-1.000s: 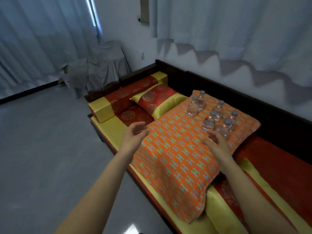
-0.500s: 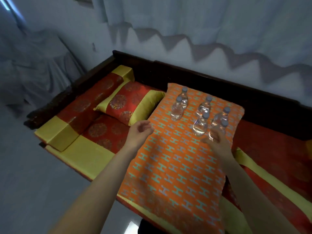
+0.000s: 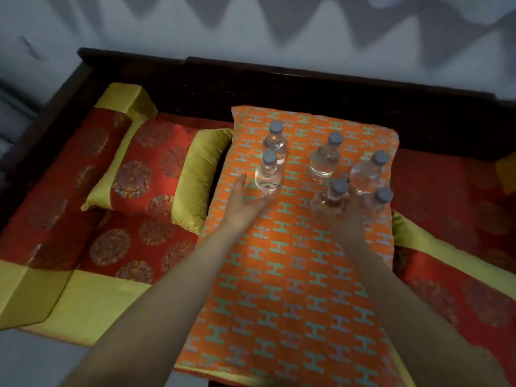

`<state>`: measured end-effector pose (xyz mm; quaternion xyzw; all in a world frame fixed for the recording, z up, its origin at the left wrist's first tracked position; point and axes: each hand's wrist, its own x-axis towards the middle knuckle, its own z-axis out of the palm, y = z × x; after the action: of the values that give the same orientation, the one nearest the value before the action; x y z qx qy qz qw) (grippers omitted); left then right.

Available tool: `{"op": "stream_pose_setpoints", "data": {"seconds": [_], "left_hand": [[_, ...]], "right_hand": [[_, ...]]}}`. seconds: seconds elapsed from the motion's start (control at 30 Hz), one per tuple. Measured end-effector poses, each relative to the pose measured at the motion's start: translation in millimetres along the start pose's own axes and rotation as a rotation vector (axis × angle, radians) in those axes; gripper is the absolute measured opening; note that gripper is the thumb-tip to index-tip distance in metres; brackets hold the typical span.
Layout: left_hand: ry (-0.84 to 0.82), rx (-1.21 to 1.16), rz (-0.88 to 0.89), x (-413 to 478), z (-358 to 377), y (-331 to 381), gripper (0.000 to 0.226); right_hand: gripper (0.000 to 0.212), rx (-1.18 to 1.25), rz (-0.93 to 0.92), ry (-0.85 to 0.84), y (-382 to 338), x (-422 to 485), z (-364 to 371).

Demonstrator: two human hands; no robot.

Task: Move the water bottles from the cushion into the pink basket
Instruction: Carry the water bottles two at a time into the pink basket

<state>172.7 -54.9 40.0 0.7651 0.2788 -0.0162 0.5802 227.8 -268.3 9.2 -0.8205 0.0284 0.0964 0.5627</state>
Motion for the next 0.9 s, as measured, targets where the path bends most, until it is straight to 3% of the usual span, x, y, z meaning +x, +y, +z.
{"op": "stream_pose_setpoints", "data": {"seconds": [0.1,0.13,0.3,0.7,0.9], "left_hand": [[-0.054,0.083,0.051,47,9,-1,0.102],[-0.072,0.095,0.069,58,12,0,0.103],[-0.139,0.041,0.131,92,23,0,0.093],[-0.171,0.129,0.14,109,26,-6,0.083],[-0.13,0.184,0.167,104,27,-8,0.072]], "right_hand": [[0.025,-0.022,-0.016,0.066,12,17,13],[0.02,-0.041,-0.024,0.092,14,19,17],[0.053,-0.124,0.057,0.143,21,20,24],[0.066,-0.146,0.035,0.167,27,25,27],[0.085,-0.064,0.095,0.227,22,22,30]]}}
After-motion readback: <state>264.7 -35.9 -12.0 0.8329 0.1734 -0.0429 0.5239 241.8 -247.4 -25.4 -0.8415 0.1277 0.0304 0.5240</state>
